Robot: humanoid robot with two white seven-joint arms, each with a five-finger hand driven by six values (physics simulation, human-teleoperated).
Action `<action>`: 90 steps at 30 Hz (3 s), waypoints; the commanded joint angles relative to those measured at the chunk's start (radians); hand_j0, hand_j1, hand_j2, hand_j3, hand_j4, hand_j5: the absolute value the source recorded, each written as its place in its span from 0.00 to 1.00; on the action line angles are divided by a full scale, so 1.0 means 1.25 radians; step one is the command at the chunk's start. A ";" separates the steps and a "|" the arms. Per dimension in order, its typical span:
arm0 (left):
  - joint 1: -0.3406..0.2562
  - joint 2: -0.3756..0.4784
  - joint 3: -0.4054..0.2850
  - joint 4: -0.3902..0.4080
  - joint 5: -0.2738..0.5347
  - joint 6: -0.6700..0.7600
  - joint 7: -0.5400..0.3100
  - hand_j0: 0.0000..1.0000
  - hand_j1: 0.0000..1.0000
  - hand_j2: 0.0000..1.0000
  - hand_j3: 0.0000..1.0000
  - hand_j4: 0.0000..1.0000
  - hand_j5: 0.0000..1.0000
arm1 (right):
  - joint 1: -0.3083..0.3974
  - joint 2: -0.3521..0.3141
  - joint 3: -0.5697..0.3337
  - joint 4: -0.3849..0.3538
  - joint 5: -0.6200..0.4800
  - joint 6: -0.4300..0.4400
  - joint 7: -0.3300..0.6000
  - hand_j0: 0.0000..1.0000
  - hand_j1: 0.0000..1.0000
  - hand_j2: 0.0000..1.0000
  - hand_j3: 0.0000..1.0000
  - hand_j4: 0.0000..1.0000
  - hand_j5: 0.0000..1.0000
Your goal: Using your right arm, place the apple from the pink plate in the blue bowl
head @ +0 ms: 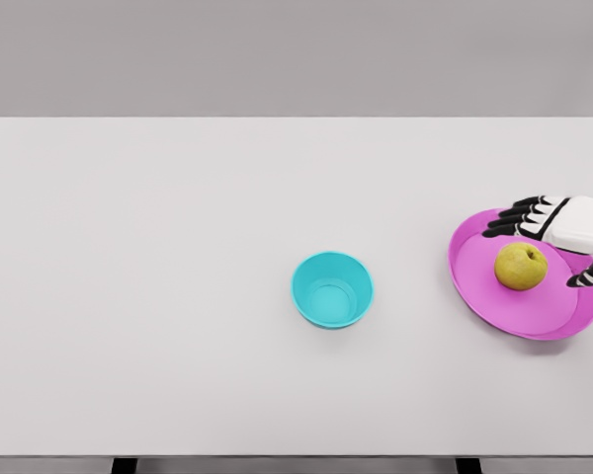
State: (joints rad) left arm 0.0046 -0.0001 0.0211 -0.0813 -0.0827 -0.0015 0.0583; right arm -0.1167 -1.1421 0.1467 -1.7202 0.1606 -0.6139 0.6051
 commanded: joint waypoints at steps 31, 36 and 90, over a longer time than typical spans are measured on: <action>0.000 0.000 -0.001 0.000 0.000 0.000 0.000 1.00 1.00 1.00 1.00 1.00 1.00 | -0.202 0.090 0.247 0.209 0.047 0.011 0.005 1.00 1.00 1.00 1.00 1.00 1.00; 0.000 0.000 0.000 0.000 0.000 0.000 0.000 1.00 1.00 1.00 1.00 1.00 1.00 | -0.207 0.096 0.250 0.234 0.063 0.012 0.005 1.00 1.00 1.00 1.00 1.00 1.00; 0.000 0.000 0.000 0.000 0.000 0.000 0.000 1.00 1.00 1.00 1.00 1.00 1.00 | -0.290 0.148 0.259 0.051 0.063 0.016 0.005 0.41 0.41 0.41 0.41 0.41 0.41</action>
State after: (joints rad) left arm 0.0046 -0.0001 0.0213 -0.0813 -0.0827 -0.0015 0.0584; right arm -0.4786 -0.9683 0.4707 -1.6405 0.2456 -0.5960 0.6117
